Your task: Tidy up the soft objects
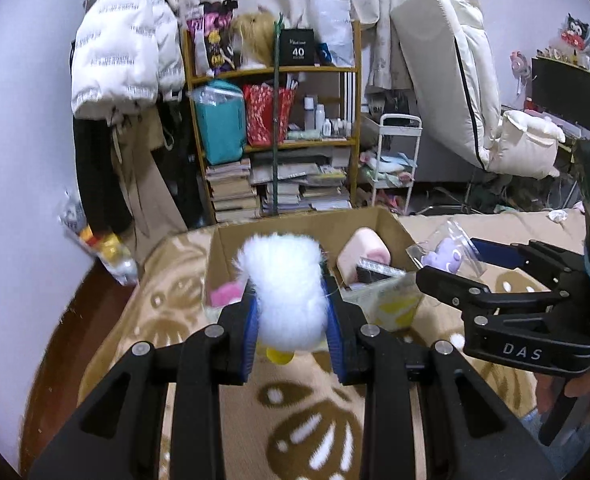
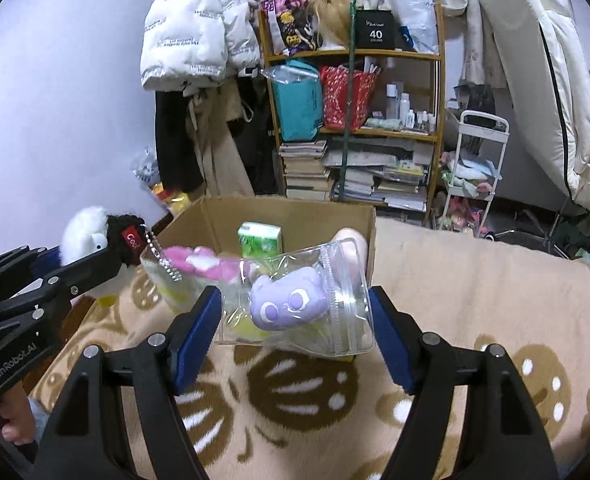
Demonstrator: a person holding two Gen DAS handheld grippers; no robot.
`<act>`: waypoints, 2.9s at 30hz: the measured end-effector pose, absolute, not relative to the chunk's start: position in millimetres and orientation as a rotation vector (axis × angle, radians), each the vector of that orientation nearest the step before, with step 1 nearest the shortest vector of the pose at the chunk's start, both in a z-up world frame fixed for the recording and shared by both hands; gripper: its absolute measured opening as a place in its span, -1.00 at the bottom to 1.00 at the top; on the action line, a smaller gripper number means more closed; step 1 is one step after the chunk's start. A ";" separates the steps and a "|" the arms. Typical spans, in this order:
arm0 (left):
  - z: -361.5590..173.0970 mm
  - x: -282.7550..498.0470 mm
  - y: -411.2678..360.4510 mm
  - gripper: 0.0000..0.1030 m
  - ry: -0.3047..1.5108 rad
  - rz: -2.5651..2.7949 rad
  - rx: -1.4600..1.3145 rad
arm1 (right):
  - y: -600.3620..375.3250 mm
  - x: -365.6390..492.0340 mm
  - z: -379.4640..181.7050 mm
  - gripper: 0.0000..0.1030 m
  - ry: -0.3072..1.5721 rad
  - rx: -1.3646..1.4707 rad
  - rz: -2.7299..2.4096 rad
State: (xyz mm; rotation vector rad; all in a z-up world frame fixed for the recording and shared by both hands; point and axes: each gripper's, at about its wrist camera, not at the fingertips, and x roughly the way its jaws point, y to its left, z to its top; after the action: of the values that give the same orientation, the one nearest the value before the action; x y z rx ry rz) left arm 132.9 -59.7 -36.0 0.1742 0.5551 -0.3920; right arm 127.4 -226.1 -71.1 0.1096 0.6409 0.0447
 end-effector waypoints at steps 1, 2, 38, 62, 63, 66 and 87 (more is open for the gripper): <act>-33.5 135.5 -61.8 -0.44 0.542 -0.388 0.183 | -227.0 130.5 -68.7 0.51 0.631 0.101 0.037; -31.9 137.9 -63.8 -0.44 0.533 -0.386 0.193 | -229.0 133.8 -65.9 0.51 0.626 0.098 0.034; -63.9 197.6 -70.7 0.29 0.632 -0.285 0.202 | -257.7 190.5 -80.7 0.75 0.647 0.178 0.105; 18.1 60.1 -22.9 0.98 0.436 -0.170 0.230 | -248.1 65.6 -5.7 1.00 0.544 0.117 0.044; 18.2 56.4 -21.0 0.98 0.440 -0.168 0.220 | -247.0 58.8 -2.8 1.00 0.531 0.114 0.040; 17.4 43.5 -14.3 0.98 0.422 -0.143 0.198 | -243.6 42.1 1.9 1.00 0.494 0.103 0.026; -7.1 17.7 13.0 0.98 0.371 -0.085 0.099 | -237.5 9.9 -22.5 1.00 0.374 0.075 -0.016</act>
State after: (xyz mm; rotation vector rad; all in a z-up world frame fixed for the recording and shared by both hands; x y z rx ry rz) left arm 17.7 13.0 -7.1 0.0990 0.3713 -0.0850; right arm 9.9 -237.5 -22.5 0.0747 0.3735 -0.0165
